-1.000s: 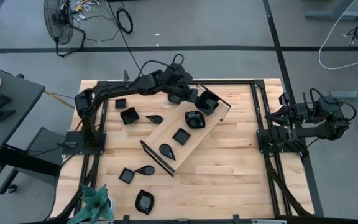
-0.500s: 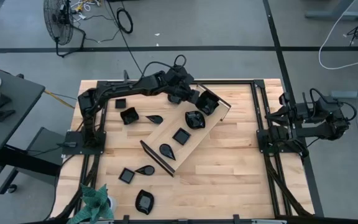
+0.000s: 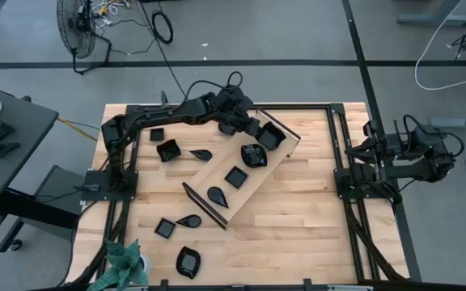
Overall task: Pick & Place Mini shaped plates
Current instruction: Stack the black wave square shaped bowl on top of the black wave square shaped bowl on the shelf, then stack the black leaf shaped bowl on top of the black leaf shaped bowl on the shelf
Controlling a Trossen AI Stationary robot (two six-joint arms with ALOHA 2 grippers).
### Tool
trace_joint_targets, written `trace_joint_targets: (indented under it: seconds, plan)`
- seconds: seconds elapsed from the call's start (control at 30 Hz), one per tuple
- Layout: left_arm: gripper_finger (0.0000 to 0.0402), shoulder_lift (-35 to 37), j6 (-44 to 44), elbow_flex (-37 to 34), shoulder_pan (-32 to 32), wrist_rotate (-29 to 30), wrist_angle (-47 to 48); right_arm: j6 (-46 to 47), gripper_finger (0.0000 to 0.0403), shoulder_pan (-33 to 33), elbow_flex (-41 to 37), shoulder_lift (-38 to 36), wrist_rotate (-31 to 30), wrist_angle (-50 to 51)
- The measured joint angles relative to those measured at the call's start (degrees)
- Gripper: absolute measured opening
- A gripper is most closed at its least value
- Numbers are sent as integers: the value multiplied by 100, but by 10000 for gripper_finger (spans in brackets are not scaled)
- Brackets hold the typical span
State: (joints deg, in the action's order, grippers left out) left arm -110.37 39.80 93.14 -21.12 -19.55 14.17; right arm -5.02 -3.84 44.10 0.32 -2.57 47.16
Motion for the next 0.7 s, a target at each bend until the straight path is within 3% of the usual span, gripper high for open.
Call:
trace_joint_targets:
  seconds: [0.27,0.7]
  plan:
    - [112,0,30,0,-2,39,-28,0,10,0,0,0,0,2]
    - [124,168,-30,4,-256,44,-55,0,10,-1,-1,0,0,1]
